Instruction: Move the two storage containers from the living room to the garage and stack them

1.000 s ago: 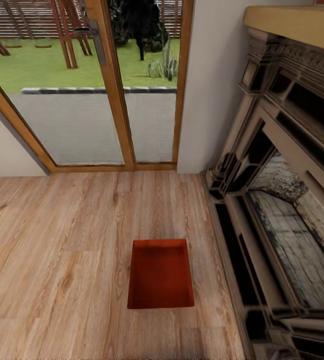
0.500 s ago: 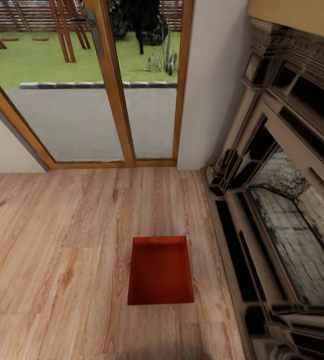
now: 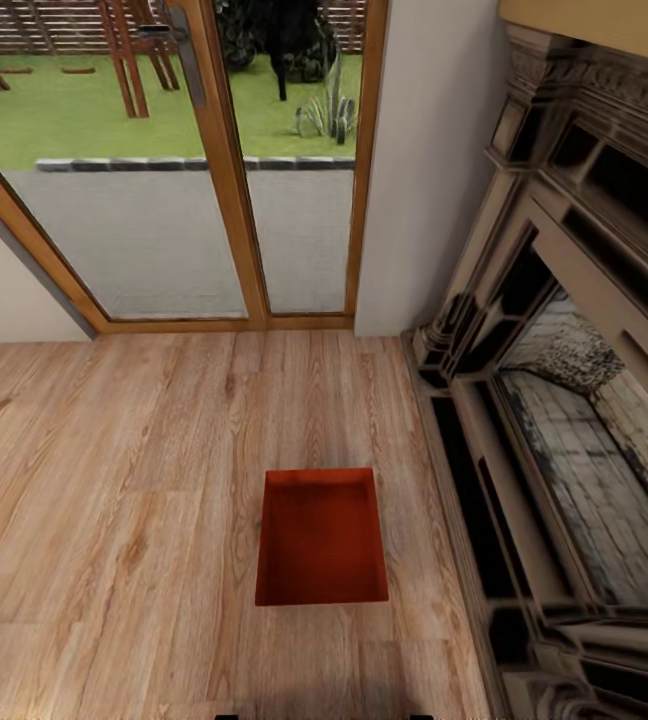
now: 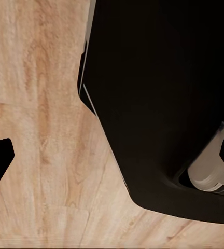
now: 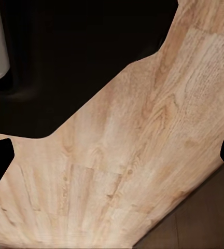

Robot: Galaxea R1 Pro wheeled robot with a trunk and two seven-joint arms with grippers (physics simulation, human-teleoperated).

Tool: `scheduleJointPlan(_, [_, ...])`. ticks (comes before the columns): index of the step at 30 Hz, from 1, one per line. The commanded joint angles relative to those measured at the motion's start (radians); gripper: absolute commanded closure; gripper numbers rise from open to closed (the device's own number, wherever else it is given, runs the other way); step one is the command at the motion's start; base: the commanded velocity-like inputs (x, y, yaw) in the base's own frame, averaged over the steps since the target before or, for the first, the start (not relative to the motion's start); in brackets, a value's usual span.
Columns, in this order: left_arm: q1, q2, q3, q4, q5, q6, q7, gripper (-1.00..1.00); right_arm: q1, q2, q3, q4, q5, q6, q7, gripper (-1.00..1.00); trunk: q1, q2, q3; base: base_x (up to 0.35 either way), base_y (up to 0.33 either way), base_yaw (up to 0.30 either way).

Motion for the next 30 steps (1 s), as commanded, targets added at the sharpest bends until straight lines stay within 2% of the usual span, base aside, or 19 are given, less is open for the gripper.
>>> scheduleJointPlan(1, [-0.001, 0.001, -0.005, 0.001, 0.010, -0.003, -0.003, -1.00, -0.001, 0.000, 0.003, 0.003, 0.005, -0.006, 0.002, -1.00, 0.000, 0.000, -0.001, 0.000, 0.000, 0.000])
scheduleJointPlan(30, [-0.001, -0.003, -0.004, 0.001, 0.007, 0.000, 0.001, -1.00, -0.001, 0.000, 0.003, 0.003, -0.001, -0.004, 0.002, -1.00, 0.000, 0.000, -0.001, 0.000, 0.000, 0.000])
